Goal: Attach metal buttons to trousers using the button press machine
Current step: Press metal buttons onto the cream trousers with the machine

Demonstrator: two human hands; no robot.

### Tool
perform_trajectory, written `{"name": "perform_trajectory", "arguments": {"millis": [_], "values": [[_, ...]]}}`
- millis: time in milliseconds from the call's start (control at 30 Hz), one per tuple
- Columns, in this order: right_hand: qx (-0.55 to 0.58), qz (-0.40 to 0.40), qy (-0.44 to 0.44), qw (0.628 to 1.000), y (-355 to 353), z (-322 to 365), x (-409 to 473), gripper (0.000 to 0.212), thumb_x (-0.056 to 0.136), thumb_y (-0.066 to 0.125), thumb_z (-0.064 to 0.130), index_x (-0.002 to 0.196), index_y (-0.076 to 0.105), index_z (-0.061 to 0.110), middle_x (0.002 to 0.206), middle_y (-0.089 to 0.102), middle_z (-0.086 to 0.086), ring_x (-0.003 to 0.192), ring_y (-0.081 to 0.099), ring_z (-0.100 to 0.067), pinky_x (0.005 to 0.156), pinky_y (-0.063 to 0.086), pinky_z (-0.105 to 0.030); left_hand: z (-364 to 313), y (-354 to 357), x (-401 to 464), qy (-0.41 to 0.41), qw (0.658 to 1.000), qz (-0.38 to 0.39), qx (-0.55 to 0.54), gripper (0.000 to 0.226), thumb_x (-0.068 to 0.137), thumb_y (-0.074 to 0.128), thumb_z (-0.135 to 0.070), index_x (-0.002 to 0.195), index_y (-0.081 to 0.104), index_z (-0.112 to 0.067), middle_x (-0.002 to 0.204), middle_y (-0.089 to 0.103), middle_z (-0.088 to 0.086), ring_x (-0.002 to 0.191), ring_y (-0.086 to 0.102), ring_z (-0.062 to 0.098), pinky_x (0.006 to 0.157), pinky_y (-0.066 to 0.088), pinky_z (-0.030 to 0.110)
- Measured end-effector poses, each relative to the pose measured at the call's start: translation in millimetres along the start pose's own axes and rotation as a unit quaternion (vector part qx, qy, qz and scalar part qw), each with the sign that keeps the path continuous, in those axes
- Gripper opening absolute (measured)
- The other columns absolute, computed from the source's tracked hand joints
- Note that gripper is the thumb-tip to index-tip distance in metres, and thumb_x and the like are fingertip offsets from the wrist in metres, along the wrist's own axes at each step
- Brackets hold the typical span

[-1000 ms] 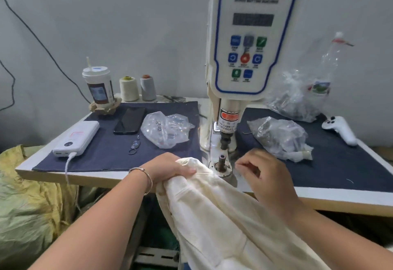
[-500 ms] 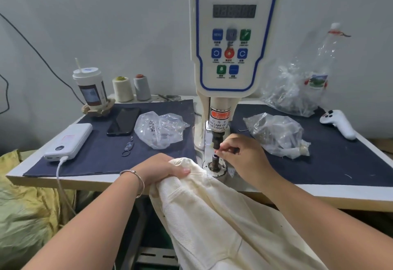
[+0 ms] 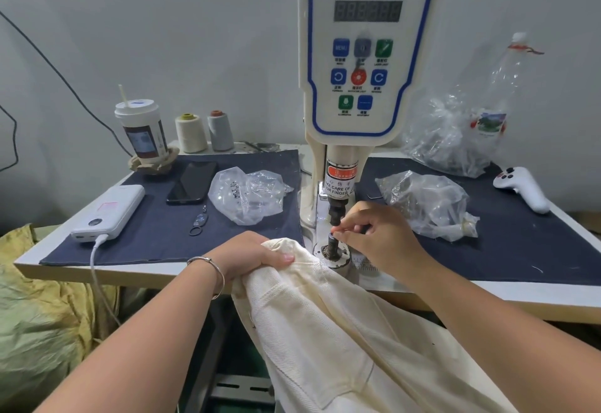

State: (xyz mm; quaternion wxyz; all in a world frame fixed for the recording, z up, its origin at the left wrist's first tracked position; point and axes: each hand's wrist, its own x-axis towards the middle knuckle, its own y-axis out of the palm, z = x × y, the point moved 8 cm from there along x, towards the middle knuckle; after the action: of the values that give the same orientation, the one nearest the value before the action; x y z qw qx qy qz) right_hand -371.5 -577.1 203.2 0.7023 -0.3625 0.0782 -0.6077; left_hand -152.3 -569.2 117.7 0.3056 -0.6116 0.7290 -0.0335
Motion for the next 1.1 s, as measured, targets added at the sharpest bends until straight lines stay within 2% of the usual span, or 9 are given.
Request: {"name": "perform_trajectory", "arguments": {"millis": [100, 300, 467, 567, 633, 700, 833, 1000, 1100], "values": [[0.003, 0.005, 0.0, 1.0, 0, 0, 0, 0.005, 0.078, 0.08, 0.018, 0.08, 0.076, 0.015, 0.072, 0.064, 0.002, 0.064, 0.056, -0.008, 0.063, 0.043, -0.015, 0, 1, -1, 0.001, 1.0, 0.005, 0.003, 0.023, 0.074, 0.084, -0.038, 0.072, 0.076, -0.017, 0.082, 0.077, 0.002, 0.071, 0.07, 0.013, 0.066, 0.054, 0.026], [0.004, -0.003, 0.004, 1.0, -7, 6, -9, 0.004, 0.081, 0.076, 0.015, 0.084, 0.077, 0.017, 0.079, 0.069, -0.003, 0.071, 0.061, -0.018, 0.07, 0.053, -0.03, -6, 2, -13, 0.016, 1.0, 0.007, 0.016, 0.025, 0.077, 0.081, -0.039, 0.077, 0.075, -0.015, 0.081, 0.076, 0.0, 0.065, 0.07, 0.007, 0.056, 0.052, 0.018], [0.05, -0.004, 0.015, 0.999, -28, 19, -32, 0.004, 0.078, 0.078, 0.014, 0.082, 0.078, 0.017, 0.075, 0.072, 0.006, 0.066, 0.062, -0.001, 0.067, 0.05, -0.018, -12, 15, -51, 0.054, 0.987, 0.109, -0.106, 0.03, 0.085, 0.076, -0.03, 0.106, 0.075, -0.008, 0.101, 0.075, 0.013, 0.085, 0.071, 0.018, 0.071, 0.057, 0.026], [0.098, 0.139, 0.024, 0.985, -18, 35, -46, 0.028, 0.076, 0.081, 0.017, 0.103, 0.074, 0.023, 0.091, 0.074, 0.01, 0.082, 0.063, 0.004, 0.073, 0.047, -0.01, -28, 36, -83, 0.09, 0.962, 0.206, -0.156, 0.04, 0.083, 0.073, -0.033, 0.109, 0.071, -0.003, 0.1, 0.072, 0.011, 0.085, 0.069, 0.017, 0.073, 0.055, 0.026], [0.141, 0.29, 0.038, 0.946, 2, 49, -61, 0.061, 0.073, 0.084, 0.017, 0.128, 0.059, 0.027, 0.118, 0.067, 0.012, 0.11, 0.058, 0.005, 0.088, 0.046, -0.014, -43, 48, -99, 0.104, 0.946, 0.243, -0.19, 0.054, 0.078, 0.078, -0.04, 0.114, 0.067, -0.001, 0.105, 0.069, 0.014, 0.09, 0.067, 0.021, 0.079, 0.055, 0.03], [0.208, 0.398, 0.054, 0.892, 17, 62, -77, 0.074, 0.072, 0.077, 0.008, 0.139, 0.047, 0.019, 0.132, 0.059, 0.002, 0.122, 0.053, -0.007, 0.099, 0.043, -0.026, -59, 54, -112, 0.117, 0.937, 0.251, -0.213, 0.062, 0.073, 0.081, -0.042, 0.115, 0.066, 0.001, 0.106, 0.067, 0.017, 0.09, 0.066, 0.024, 0.081, 0.055, 0.032], [0.308, 0.482, 0.099, 0.814, 15, 71, -95, 0.055, 0.071, 0.063, -0.008, 0.125, 0.052, -0.005, 0.114, 0.061, -0.013, 0.105, 0.059, -0.024, 0.093, 0.046, -0.035, -79, 57, -127, 0.132, 0.939, 0.228, -0.221, 0.038, 0.085, 0.065, -0.028, 0.11, 0.066, 0.001, 0.099, 0.069, 0.015, 0.083, 0.068, 0.021, 0.076, 0.057, 0.03], [0.288, 0.525, 0.115, 0.793, 2, 57, -105, 0.034, 0.061, 0.071, -0.003, 0.094, 0.072, 0.007, 0.09, 0.073, -0.006, 0.081, 0.069, -0.017, 0.076, 0.053, -0.026, -83, 59, -130, 0.147, 0.953, 0.206, -0.166, 0.053, 0.083, 0.07, -0.036, 0.111, 0.065, 0.009, 0.1, 0.069, 0.017, 0.084, 0.067, 0.022, 0.078, 0.058, 0.03], [0.333, 0.5, 0.139, 0.787, 0, 45, -106, 0.034, 0.062, 0.07, 0.004, 0.095, 0.073, 0.008, 0.09, 0.073, -0.007, 0.078, 0.07, -0.018, 0.073, 0.055, -0.028, -77, 60, -124, 0.145, 0.953, 0.19, -0.186, 0.061, 0.076, 0.072, -0.048, 0.109, 0.069, 0.005, 0.103, 0.072, 0.016, 0.088, 0.07, 0.023, 0.077, 0.058, 0.029]]}}
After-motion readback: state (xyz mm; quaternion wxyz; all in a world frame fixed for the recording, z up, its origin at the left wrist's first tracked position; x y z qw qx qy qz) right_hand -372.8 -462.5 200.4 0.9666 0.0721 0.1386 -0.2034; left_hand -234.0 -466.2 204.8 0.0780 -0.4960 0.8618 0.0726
